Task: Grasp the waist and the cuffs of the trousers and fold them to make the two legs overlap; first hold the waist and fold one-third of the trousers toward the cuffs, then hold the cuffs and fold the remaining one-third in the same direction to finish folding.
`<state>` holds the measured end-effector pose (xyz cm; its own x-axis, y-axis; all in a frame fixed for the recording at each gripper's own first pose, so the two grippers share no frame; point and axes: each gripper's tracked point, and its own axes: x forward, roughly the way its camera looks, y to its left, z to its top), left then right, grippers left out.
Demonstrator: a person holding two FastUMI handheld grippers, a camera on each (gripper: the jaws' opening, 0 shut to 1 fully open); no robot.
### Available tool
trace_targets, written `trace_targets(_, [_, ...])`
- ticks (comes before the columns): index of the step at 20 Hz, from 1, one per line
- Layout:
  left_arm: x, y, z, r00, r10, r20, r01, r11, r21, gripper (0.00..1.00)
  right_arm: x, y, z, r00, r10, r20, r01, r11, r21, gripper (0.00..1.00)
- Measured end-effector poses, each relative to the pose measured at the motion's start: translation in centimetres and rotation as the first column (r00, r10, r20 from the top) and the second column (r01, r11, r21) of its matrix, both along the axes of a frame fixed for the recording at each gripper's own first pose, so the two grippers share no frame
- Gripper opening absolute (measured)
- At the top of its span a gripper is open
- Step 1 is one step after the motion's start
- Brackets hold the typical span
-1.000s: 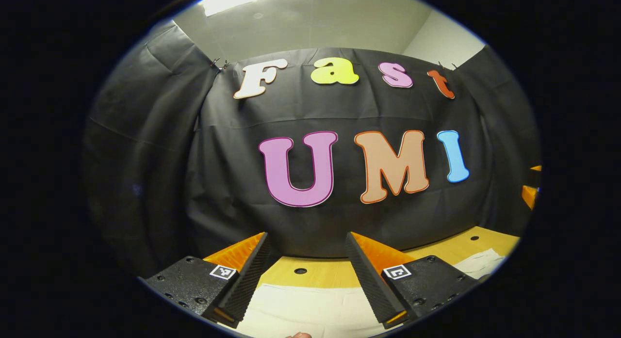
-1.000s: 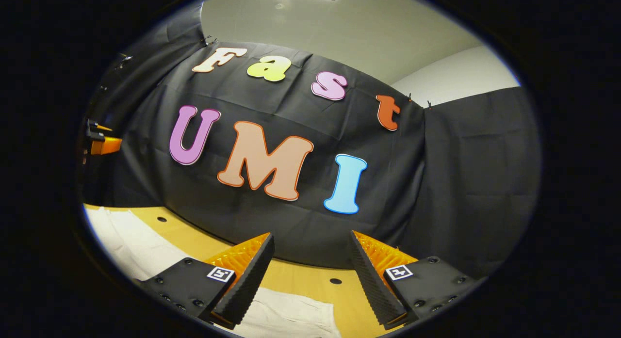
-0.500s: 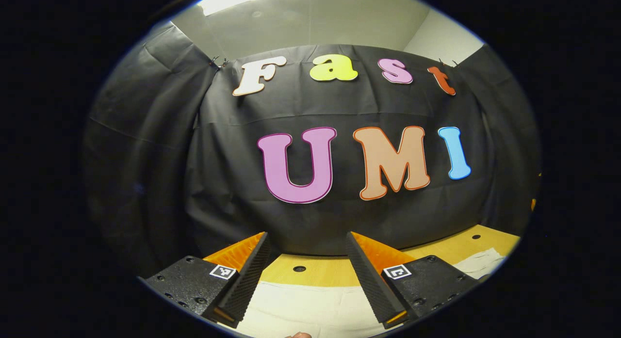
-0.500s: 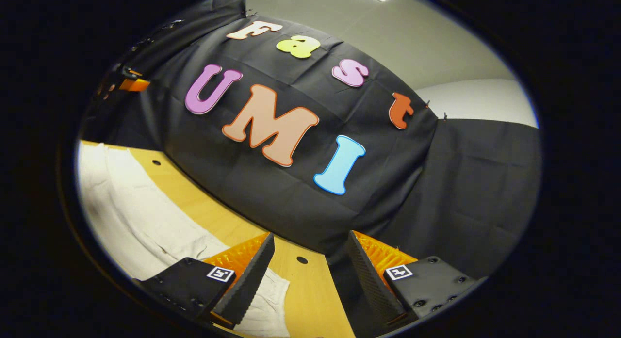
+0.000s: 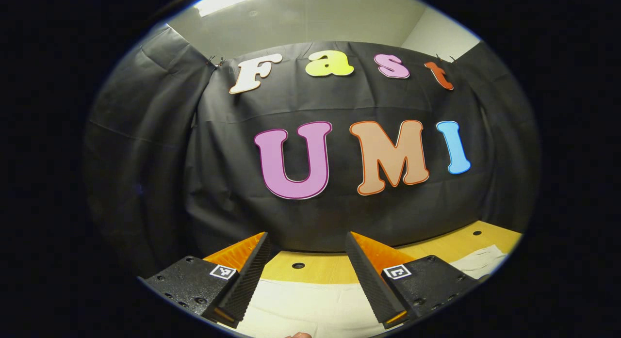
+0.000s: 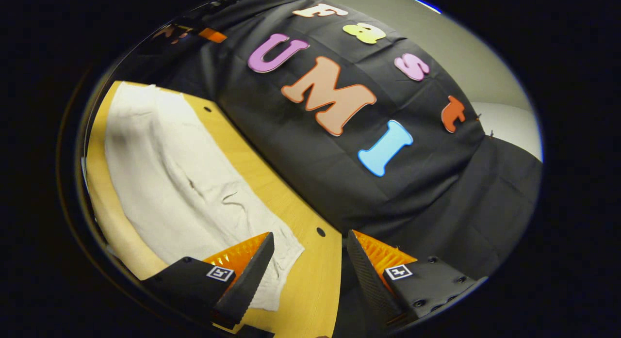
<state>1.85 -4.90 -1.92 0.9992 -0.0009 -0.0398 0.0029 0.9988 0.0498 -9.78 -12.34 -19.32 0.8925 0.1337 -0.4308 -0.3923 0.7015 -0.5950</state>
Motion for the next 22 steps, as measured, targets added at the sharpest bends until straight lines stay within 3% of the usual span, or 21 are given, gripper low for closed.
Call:
trace_targets(9, [-0.2,0.2,-1.2,1.000,0.013,-0.024,-0.013,1.000,0.001,0.93,-4.8,0.4,-7.0,0.963,0.185,-0.196,-0.218,0.962,-0.165,0.97])
trace_targets(14, [-0.4,1.2,-1.7,0.999,0.027,-0.033,-0.026,0.999,0.026,0.94,-6.0,-0.1,-9.7,0.934,0.216,-0.286,-0.277,0.942,-0.191,0.97])
trace_targets(22, [-1.0,3.0,-1.9,0.997,0.064,-0.037,-0.062,0.997,0.053,0.93,-8.6,0.1,-14.3,0.861,0.275,-0.427,-0.393,0.893,-0.217,0.98])
